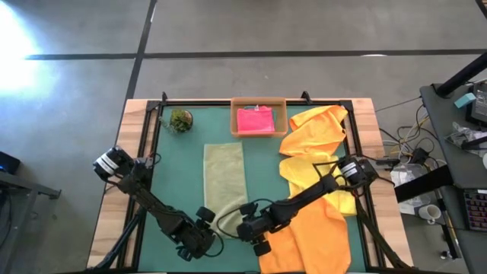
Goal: Fold microfiber towels
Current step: Fold the green microfiber towel
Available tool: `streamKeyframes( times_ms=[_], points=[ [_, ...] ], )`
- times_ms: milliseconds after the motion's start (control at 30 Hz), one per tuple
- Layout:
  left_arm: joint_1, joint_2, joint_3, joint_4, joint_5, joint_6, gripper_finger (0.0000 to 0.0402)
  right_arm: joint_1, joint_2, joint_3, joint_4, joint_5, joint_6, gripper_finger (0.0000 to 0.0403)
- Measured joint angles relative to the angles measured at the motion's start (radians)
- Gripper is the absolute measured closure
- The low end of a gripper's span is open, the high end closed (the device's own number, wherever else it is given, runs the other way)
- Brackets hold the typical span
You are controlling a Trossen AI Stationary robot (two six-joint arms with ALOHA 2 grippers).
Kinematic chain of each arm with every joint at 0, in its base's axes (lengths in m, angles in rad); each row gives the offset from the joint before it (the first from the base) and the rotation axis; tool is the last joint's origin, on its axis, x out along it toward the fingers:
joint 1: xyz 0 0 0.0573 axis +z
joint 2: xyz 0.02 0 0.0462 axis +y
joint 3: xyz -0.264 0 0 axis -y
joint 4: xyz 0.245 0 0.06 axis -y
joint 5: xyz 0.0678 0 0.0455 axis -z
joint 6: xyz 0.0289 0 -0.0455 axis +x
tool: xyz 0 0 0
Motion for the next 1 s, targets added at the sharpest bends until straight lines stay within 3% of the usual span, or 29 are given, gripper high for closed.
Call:
streamKeyframes(
  times_ms=[300, 600, 833, 1000],
  points=[
    [0.0, 0.0, -0.002, 0.006, 0.001, -0.002, 0.0274, -0.001, 0.041, 0.002, 0.0, 0.023, 0.045, 0.0264],
    [0.0, 0.001, -0.002, 0.024, 0.002, -0.046, 0.0274, -0.001, 0.055, 0.002, -0.002, 0.025, 0.104, 0.0384],
    [0.001, -0.015, -0.002, 0.019, 0.006, -0.149, 0.0279, -0.002, 0.03, 0.034, -0.032, 0.003, 0.136, 0.0389],
    [0.0, -0.063, -0.003, 0.009, 0.011, -0.223, 0.0333, -0.001, 0.014, 0.046, -0.056, 0.009, 0.165, 0.0389]
  ],
)
